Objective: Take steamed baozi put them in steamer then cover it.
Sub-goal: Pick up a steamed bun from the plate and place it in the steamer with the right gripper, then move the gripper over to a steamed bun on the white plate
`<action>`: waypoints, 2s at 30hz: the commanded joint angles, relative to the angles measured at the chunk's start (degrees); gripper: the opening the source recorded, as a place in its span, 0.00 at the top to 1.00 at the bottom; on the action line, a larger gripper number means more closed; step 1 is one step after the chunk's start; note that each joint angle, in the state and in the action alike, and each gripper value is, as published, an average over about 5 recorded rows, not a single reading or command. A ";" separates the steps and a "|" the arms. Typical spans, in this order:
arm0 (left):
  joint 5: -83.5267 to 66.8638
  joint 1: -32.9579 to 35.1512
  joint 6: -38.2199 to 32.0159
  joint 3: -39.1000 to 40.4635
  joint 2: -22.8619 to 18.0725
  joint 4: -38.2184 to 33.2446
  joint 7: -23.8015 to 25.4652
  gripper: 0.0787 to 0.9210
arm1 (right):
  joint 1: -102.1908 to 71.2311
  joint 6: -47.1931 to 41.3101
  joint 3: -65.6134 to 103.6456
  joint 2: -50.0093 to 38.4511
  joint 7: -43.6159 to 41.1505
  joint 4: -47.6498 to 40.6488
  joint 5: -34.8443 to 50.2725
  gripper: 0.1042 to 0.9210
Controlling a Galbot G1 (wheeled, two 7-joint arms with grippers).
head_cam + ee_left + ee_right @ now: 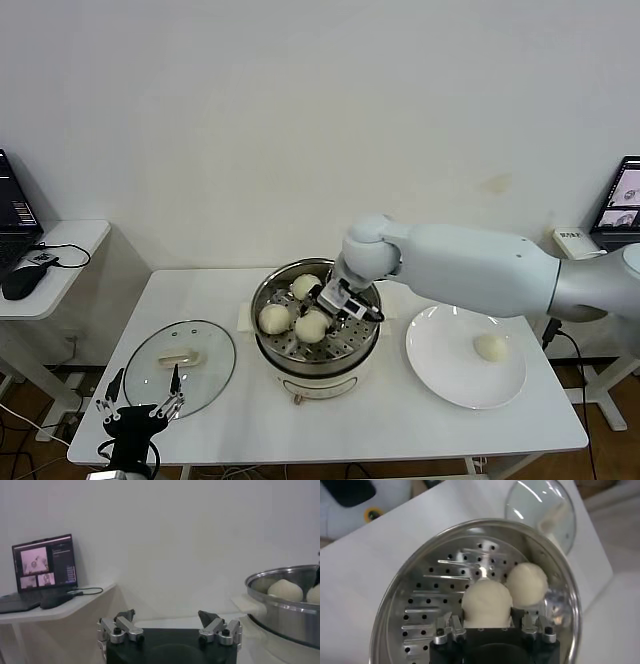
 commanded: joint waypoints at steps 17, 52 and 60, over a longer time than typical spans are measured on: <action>0.02 -0.14 -0.08 0.29 0.01 0.08 -0.04 0.12 | 1.89 6.48 -0.35 -2.23 -0.32 1.88 -2.45 0.18; -0.28 -1.13 -0.04 0.82 2.58 1.84 0.19 0.12 | -18.15 -22.63 22.58 -37.23 -6.83 -0.34 -4.85 0.12; -0.03 -0.93 0.13 0.64 2.55 1.99 0.25 0.12 | -31.66 -14.37 34.68 -33.61 -9.35 -9.99 -10.91 0.12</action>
